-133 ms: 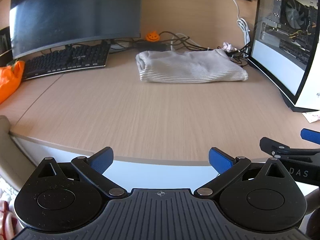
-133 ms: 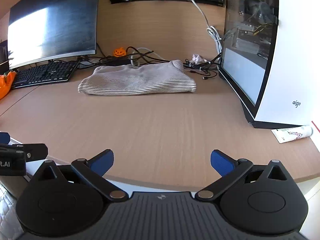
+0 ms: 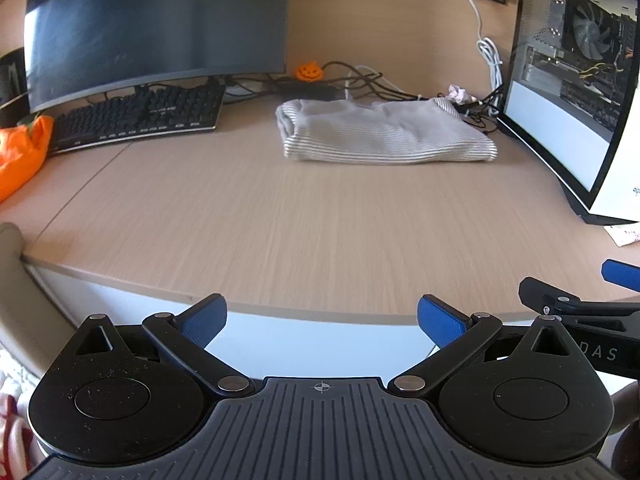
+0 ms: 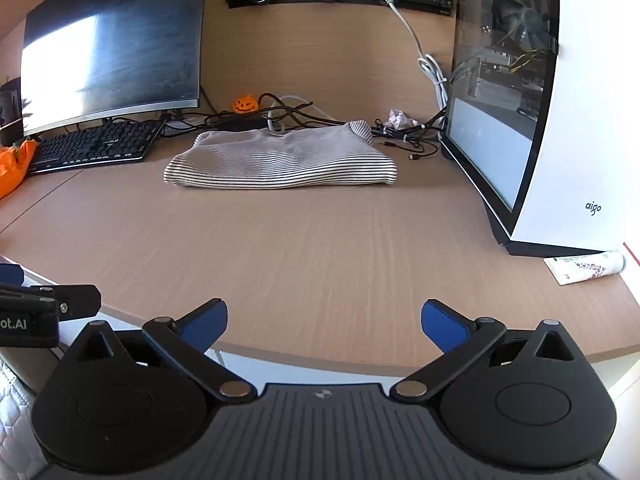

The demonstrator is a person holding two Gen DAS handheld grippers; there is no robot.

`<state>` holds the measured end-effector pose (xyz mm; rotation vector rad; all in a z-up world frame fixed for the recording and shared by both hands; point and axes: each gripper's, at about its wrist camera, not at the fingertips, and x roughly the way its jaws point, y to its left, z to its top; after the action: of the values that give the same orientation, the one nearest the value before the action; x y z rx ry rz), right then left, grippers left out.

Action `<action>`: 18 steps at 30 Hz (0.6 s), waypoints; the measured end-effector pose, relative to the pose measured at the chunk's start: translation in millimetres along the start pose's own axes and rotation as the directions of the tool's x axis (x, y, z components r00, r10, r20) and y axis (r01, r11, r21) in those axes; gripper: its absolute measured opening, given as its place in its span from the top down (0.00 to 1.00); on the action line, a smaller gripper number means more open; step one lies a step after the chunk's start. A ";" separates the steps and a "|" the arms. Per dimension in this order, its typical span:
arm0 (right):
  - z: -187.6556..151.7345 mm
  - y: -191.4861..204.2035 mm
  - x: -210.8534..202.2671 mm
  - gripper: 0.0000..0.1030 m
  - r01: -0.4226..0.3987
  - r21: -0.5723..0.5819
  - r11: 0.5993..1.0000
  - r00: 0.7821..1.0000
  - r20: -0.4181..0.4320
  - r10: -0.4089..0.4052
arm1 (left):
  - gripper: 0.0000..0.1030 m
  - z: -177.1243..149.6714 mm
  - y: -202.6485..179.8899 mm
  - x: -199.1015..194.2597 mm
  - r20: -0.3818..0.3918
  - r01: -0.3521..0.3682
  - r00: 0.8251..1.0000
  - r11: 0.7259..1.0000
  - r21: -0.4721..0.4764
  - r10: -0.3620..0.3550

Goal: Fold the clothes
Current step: 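Move both grippers toward the folded striped shirt on the desk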

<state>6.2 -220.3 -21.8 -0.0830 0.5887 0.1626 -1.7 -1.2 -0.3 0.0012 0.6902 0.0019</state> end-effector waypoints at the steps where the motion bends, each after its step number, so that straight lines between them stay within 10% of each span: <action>1: -0.3 1.1 -1.0 0.00 0.005 -0.007 1.000 1.000 0.003 -0.005 | 0.00 -2.5 1.1 -2.9 0.008 0.002 1.000 1.000 -0.004 -0.002; 18: -4.5 7.5 -15.7 0.00 0.021 0.012 1.000 1.000 -0.017 -0.020 | 0.00 -2.7 2.0 -10.7 -0.027 0.026 0.999 1.000 0.009 -0.026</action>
<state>-10.5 -215.5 -17.0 -0.0789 0.6055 0.1387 -11.7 0.8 4.4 0.0013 0.7167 -0.0265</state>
